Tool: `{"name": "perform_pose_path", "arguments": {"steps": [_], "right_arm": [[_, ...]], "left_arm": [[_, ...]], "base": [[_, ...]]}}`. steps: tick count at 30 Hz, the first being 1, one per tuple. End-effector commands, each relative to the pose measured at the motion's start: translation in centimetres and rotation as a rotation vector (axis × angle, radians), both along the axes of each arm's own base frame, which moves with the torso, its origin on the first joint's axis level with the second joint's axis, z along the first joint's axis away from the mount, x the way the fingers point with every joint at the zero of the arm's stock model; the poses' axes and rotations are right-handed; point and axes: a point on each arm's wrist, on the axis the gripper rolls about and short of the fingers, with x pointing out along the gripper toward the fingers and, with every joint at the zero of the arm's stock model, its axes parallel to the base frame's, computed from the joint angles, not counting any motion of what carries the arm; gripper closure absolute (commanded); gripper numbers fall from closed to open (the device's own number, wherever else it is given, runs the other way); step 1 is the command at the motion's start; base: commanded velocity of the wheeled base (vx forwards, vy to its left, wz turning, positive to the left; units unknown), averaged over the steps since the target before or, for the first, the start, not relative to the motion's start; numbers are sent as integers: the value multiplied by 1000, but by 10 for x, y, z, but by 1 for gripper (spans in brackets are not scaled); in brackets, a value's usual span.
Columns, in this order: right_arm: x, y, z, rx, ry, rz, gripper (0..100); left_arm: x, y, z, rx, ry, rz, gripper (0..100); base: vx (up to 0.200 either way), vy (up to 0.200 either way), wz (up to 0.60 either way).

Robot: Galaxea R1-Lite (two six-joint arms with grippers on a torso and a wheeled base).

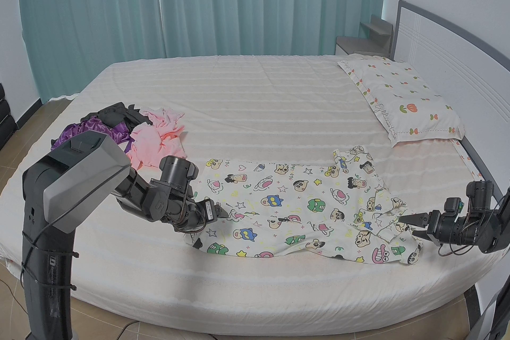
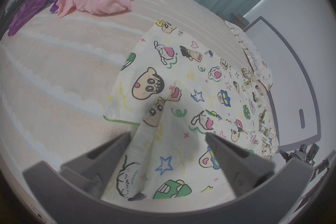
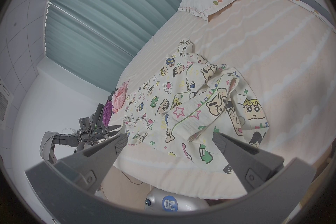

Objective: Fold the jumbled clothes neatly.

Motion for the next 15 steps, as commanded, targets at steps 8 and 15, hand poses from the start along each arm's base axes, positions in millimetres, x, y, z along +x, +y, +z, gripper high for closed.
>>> {"name": "perform_pose_path", "arguments": {"steps": [8, 15], "right_arm": [[0, 0, -3, 1, 10, 1, 0], [0, 0, -4, 2, 14, 1, 0]], "left_arm": [[-13, 22, -5, 16, 54, 41, 100], [-26, 25, 1, 23, 68, 42, 100]], "base": [[0, 0, 0], [0, 0, 0]]}}
